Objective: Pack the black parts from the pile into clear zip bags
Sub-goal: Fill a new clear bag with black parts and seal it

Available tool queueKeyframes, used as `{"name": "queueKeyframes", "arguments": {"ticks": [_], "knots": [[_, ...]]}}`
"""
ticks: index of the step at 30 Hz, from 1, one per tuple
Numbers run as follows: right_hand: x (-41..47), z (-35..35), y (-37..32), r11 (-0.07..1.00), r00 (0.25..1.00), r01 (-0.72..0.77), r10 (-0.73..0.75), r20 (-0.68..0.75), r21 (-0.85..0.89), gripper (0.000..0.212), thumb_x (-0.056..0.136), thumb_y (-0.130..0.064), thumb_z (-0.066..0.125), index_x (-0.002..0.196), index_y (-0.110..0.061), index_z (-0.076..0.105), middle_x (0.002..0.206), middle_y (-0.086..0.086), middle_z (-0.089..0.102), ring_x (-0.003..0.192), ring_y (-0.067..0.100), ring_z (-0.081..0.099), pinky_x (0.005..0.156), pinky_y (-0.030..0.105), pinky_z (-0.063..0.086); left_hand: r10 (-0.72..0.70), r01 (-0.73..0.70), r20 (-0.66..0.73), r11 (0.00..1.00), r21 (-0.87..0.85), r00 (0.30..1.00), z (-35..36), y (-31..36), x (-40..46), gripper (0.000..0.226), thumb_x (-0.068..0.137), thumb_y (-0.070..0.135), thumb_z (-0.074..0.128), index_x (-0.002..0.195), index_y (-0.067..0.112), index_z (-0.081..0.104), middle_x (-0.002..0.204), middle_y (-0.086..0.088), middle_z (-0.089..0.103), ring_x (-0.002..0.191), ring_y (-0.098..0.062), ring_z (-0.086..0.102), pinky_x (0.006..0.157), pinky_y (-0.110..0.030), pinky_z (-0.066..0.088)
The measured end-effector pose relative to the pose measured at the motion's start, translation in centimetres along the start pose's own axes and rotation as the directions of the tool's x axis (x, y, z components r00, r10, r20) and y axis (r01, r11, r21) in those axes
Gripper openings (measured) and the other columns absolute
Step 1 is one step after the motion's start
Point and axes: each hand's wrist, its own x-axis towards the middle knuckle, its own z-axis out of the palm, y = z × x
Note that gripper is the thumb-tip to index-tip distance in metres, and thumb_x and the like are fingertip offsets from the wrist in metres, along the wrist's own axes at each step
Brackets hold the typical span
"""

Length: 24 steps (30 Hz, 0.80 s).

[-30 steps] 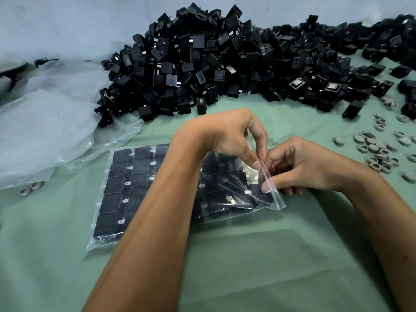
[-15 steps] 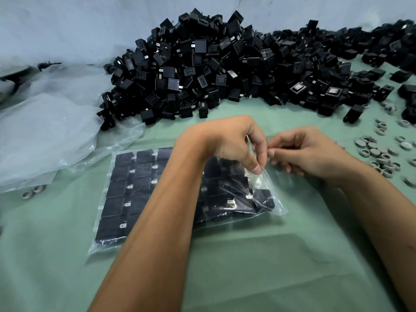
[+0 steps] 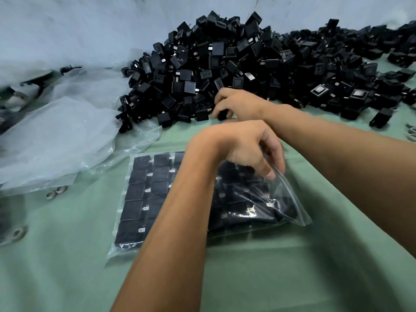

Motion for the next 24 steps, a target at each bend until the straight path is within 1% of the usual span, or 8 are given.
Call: {"name": "queueKeyframes", "arguments": {"ticks": [3,6,9,10,13,16,20,24], "knots": [[-0.7,0.7,0.4,0.994,0.987,-0.097,0.103,-0.119,0.057,0.017,0.083,-0.006,0.081,0.098,-0.007,0.074,0.112,0.013,0.056,0.09,0.021,0.056,0.079,0.03,0.044,0.002,-0.002,-0.003,1.0,-0.006,1.0,0.1,0.0,0.0,0.016,0.082,0.005,0.083,0.095,0.014,0.08,0.071,0.009,0.072,0.053,0.004,0.056,0.051,-0.01,0.043],[-3.4,1.0,0.9,0.92,0.897,-0.239,0.331,-0.292,0.31,0.03,0.078,-0.014,0.086,0.099,-0.009,0.065,0.101,0.006,0.064,0.077,0.01,0.055,0.073,0.032,0.045,-0.01,0.01,-0.005,1.0,-0.005,1.0,0.2,0.1,0.1,0.017,0.081,0.005,0.083,0.096,0.013,0.08,0.085,-0.01,0.074,0.058,-0.002,0.057,0.05,-0.012,0.043],[-8.2,0.8,0.6,0.656,0.724,-0.225,0.607,-0.326,0.72,0.031,0.081,-0.008,0.081,0.107,-0.016,0.065,0.103,0.001,0.073,0.076,0.0,0.058,0.077,0.026,0.049,-0.004,0.004,-0.031,1.0,-0.006,1.0,0.4,0.2,0.3,0.015,0.08,0.003,0.084,0.09,0.014,0.08,0.06,0.014,0.063,0.05,0.003,0.052,0.05,-0.011,0.041],[-10.0,0.8,0.2,0.584,0.704,-0.195,0.642,-0.302,0.788,0.029,0.084,-0.003,0.077,0.106,-0.018,0.067,0.104,0.002,0.075,0.079,0.001,0.063,0.079,0.027,0.051,-0.002,0.002,-0.036,1.0,0.001,0.999,0.4,0.2,0.3,0.015,0.08,0.004,0.084,0.089,0.015,0.079,0.054,0.018,0.059,0.049,0.004,0.05,0.051,-0.011,0.041],[-14.9,0.9,-1.3,0.489,0.761,-0.117,0.603,-0.238,0.864,0.027,0.089,0.011,0.068,0.105,-0.01,0.072,0.098,0.006,0.079,0.089,0.016,0.072,0.087,0.032,0.059,0.01,-0.008,-0.062,1.0,0.028,0.998,0.3,0.5,0.3,0.019,0.079,0.006,0.085,0.084,0.022,0.077,0.049,0.023,0.055,0.048,0.005,0.049,0.056,-0.016,0.041],[-18.2,1.3,-2.7,0.343,0.818,-0.114,0.566,-0.108,0.932,0.024,0.091,0.009,0.067,0.108,-0.007,0.074,0.101,0.018,0.077,0.092,0.027,0.074,0.088,0.045,0.057,0.033,-0.029,-0.113,0.999,0.036,0.993,0.2,0.6,0.1,0.021,0.078,0.007,0.085,0.082,0.026,0.076,0.048,0.027,0.053,0.047,0.007,0.05,0.052,-0.006,0.036],[-19.8,0.7,-2.5,0.498,0.906,-0.214,0.423,-0.02,0.841,0.029,0.09,0.001,0.071,0.116,-0.011,0.072,0.108,0.021,0.073,0.094,0.023,0.069,0.087,0.04,0.054,0.03,-0.024,-0.164,0.999,0.039,0.986,-0.1,0.3,0.0,0.024,0.077,0.011,0.087,0.08,0.032,0.077,0.054,0.025,0.058,0.054,0.001,0.051,0.059,-0.015,0.042],[-20.0,0.0,-2.6,0.497,0.951,-0.2,0.306,0.045,0.844,0.034,0.082,-0.007,0.073,0.116,-0.002,0.069,0.109,0.02,0.075,0.1,0.021,0.069,0.093,0.029,0.055,0.015,-0.012,-0.173,1.0,0.017,0.985,0.1,0.0,0.2,0.026,0.075,0.008,0.088,0.079,0.031,0.078,0.078,0.008,0.072,0.063,-0.007,0.054,0.067,-0.032,0.051]]}}
